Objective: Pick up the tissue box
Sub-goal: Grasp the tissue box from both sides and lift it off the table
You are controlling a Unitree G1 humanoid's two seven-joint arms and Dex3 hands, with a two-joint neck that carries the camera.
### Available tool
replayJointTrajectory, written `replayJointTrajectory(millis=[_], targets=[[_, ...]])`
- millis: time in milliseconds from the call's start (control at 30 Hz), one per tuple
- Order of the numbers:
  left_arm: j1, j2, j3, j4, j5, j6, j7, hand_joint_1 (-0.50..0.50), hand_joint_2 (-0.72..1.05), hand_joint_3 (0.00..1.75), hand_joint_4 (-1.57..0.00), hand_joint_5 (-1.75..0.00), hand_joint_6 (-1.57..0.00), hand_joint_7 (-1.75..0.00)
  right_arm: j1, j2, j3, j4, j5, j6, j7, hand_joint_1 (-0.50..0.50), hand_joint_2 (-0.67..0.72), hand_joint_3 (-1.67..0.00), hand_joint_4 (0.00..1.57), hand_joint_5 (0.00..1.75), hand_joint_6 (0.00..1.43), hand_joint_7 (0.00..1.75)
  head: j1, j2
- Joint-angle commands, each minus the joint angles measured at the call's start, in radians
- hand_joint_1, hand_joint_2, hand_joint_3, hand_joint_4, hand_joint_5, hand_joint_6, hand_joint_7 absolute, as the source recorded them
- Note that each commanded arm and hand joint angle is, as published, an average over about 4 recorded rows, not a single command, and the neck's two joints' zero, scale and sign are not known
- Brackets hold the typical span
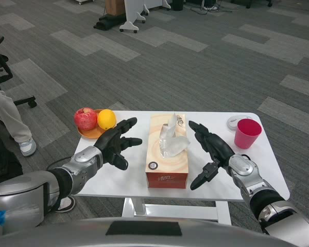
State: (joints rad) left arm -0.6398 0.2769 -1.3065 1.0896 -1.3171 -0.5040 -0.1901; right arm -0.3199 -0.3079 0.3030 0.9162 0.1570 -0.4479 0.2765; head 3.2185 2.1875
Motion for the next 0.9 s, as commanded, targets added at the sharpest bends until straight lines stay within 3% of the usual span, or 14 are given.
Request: replayJointTrajectory(millis=[33, 900], targets=[[-0.027, 0.002, -0.015, 0.006, -0.005, 0.012, 0.008, 0.50, -0.64, 0.04, 0.00, -1.03, 0.00, -0.21, -0.035, 0.007, 0.018, 0.016, 0.003, 0.001, -0.007, -0.17, 0.22, -0.16, 0.00, 0.10, 0.00, 0.00, 0.000, 0.001], [-0.070, -0.024, -0.091, 0.019, -0.004, 0.068, 0.014, 0.50, -0.64, 0.09, 0.00, -1.03, 0.00, -0.21, -0.059, 0.021, 0.089, 0.049, 0.003, 0.001, -0.019, -0.17, 0.22, -0.16, 0.00, 0.10, 0.00, 0.00, 0.005, -0.006]])
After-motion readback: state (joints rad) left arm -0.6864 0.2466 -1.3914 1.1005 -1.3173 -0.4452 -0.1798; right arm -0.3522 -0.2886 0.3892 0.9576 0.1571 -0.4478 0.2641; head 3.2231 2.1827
